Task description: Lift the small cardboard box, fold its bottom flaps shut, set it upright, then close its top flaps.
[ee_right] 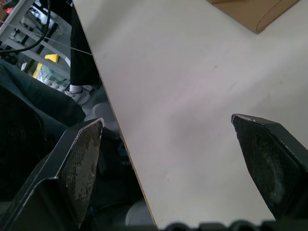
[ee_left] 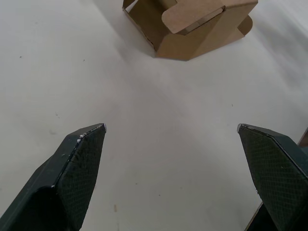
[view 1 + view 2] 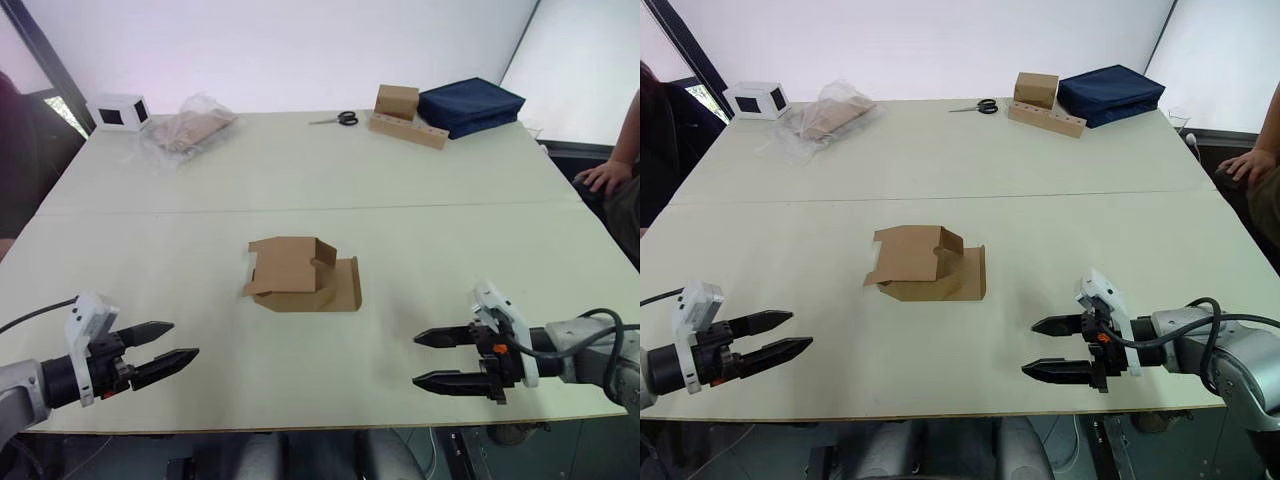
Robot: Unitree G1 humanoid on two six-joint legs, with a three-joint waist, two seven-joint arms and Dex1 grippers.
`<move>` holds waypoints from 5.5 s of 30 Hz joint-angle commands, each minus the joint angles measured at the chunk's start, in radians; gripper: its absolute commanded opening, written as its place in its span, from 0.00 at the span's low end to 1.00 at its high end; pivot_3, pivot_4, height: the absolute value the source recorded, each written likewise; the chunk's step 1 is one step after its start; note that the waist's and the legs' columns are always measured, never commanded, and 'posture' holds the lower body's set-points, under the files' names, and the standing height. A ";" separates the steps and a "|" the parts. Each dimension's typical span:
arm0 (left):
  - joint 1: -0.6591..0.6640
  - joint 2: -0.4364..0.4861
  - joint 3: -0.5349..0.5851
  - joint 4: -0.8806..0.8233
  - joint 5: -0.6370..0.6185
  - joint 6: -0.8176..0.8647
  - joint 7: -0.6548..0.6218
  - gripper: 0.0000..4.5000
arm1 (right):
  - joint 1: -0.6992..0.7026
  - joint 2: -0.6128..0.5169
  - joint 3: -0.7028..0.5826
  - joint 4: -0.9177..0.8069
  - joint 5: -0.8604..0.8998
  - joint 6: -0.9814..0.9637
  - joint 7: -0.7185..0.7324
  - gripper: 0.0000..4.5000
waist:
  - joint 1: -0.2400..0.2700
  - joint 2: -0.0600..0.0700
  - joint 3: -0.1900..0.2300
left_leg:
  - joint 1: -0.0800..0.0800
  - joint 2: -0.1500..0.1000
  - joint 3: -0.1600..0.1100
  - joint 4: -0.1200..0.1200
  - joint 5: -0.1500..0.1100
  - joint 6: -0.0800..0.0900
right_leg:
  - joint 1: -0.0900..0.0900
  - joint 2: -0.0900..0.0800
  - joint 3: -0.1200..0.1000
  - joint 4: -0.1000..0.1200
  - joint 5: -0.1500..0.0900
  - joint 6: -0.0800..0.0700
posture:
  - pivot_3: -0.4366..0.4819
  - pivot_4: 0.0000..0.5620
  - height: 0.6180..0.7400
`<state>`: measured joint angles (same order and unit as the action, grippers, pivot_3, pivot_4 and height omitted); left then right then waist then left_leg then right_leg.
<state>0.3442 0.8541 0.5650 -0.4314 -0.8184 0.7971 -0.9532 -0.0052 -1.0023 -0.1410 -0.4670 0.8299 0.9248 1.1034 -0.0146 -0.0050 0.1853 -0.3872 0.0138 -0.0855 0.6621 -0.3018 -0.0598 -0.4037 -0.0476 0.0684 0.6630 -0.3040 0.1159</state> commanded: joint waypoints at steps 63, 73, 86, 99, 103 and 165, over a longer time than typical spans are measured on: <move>-1.167 -0.184 -0.655 1.051 0.137 0.359 -0.345 1.00 | -0.194 0.228 0.117 -0.335 -0.131 -0.072 -0.494 0.99 | -0.003 0.000 0.000 | -0.003 -0.001 -0.002 0.003 0.000 -0.001 | -0.004 0.001 -0.001 0.003 0.000 0.000 | 0.48 0.27 1.00; -1.217 -0.267 -0.611 1.151 0.160 0.377 -0.363 1.00 | -0.174 0.239 0.106 -0.354 -0.119 -0.055 -0.536 0.99 | -0.006 0.000 0.000 | -0.004 -0.001 -0.002 0.003 0.000 0.000 | -0.004 0.001 -0.001 0.004 0.000 0.000 | 0.48 0.27 1.00; -1.198 -0.301 -0.564 1.109 0.159 0.405 -0.350 0.02 | -0.164 0.243 0.119 -0.326 -0.130 -0.075 -0.530 1.00 | -0.006 0.000 0.000 | -0.004 -0.001 -0.002 0.003 0.000 0.000 | -0.004 0.001 -0.001 0.004 0.000 0.000 | 0.48 0.27 1.00; -1.187 -0.293 -0.463 0.938 0.132 0.272 -0.348 0.01 | -0.200 0.426 -0.047 -0.247 0.086 -0.046 -0.675 1.00 | -0.004 0.000 0.000 | -0.004 -0.001 -0.002 0.003 0.001 -0.002 | -0.004 0.000 -0.001 0.004 0.000 0.000 | 0.48 0.27 1.00; -1.247 -0.277 -0.464 0.875 0.167 0.145 -0.360 0.01 | -0.262 0.512 -0.126 -0.178 0.206 -0.057 -0.776 1.00 | -0.002 0.000 0.000 | -0.004 -0.001 -0.002 0.003 0.002 -0.003 | -0.004 0.000 -0.001 0.004 0.000 0.000 | 0.48 0.27 1.00; -1.374 -0.289 -0.411 0.693 -0.001 0.066 -0.323 0.00 | -0.577 0.587 -0.114 -0.004 0.334 -0.149 -0.768 0.02 | -0.051 0.001 0.000 | -0.005 -0.001 -0.002 0.002 0.002 -0.004 | -0.006 0.000 0.000 0.004 0.000 0.000 | 0.48 0.27 1.00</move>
<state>-0.9953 0.5464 0.1310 0.2681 -0.8160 0.8827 -1.2641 -0.6045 -0.3916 -0.1949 -0.4134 1.0909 0.7614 0.3226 -0.0660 -0.0043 0.1856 -0.3918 0.0127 -0.0877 0.6635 -0.2995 -0.0635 -0.4096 -0.0476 0.0678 0.6668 -0.3039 0.1161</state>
